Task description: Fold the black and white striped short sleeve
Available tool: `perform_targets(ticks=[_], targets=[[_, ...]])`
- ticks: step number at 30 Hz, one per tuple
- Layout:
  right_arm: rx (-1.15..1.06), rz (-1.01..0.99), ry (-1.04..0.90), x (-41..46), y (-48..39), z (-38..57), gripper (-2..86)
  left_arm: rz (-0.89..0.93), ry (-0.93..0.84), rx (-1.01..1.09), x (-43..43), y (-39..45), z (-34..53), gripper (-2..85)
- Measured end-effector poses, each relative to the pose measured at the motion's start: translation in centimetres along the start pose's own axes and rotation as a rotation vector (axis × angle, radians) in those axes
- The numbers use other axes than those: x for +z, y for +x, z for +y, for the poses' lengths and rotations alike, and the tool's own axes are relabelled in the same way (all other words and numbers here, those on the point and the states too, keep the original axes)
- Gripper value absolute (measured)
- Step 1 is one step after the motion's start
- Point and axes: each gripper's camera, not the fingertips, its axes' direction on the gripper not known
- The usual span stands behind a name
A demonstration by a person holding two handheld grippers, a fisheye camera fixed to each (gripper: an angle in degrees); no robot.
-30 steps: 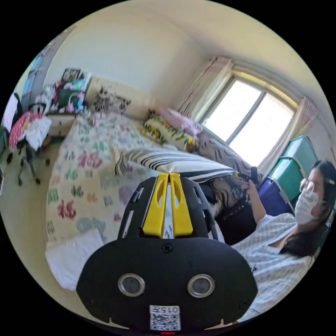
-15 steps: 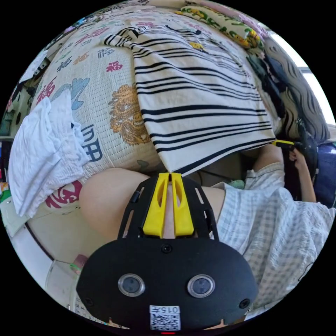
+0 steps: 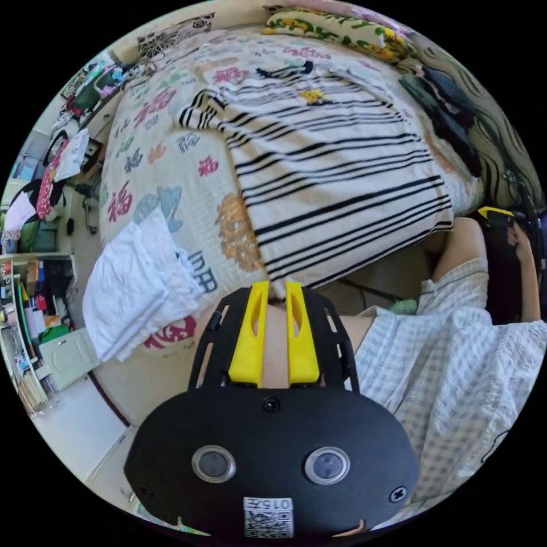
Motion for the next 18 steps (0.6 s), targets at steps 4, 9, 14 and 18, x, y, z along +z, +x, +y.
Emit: perform_targets(ticks=[4,9,14,18], targets=[[-0.017,-0.049,0.141,-3.6,2.3,-2.3,5.1,0.161,0.025,0.081,6.3,0.2,-4.0,3.2],[-0.027,-0.054,0.291,-5.5,5.1,-8.6,6.6,0.278,0.090,0.139,11.1,-0.1,-11.7,4.1],[0.059,-0.058,0.410,-5.1,8.5,-17.7,8.2,0.352,0.316,0.112,10.4,-0.5,-25.3,6.7],[0.148,-0.115,0.438,-3.8,11.9,-24.3,9.0,0.394,0.434,0.047,12.8,0.2,-37.4,7.3]])
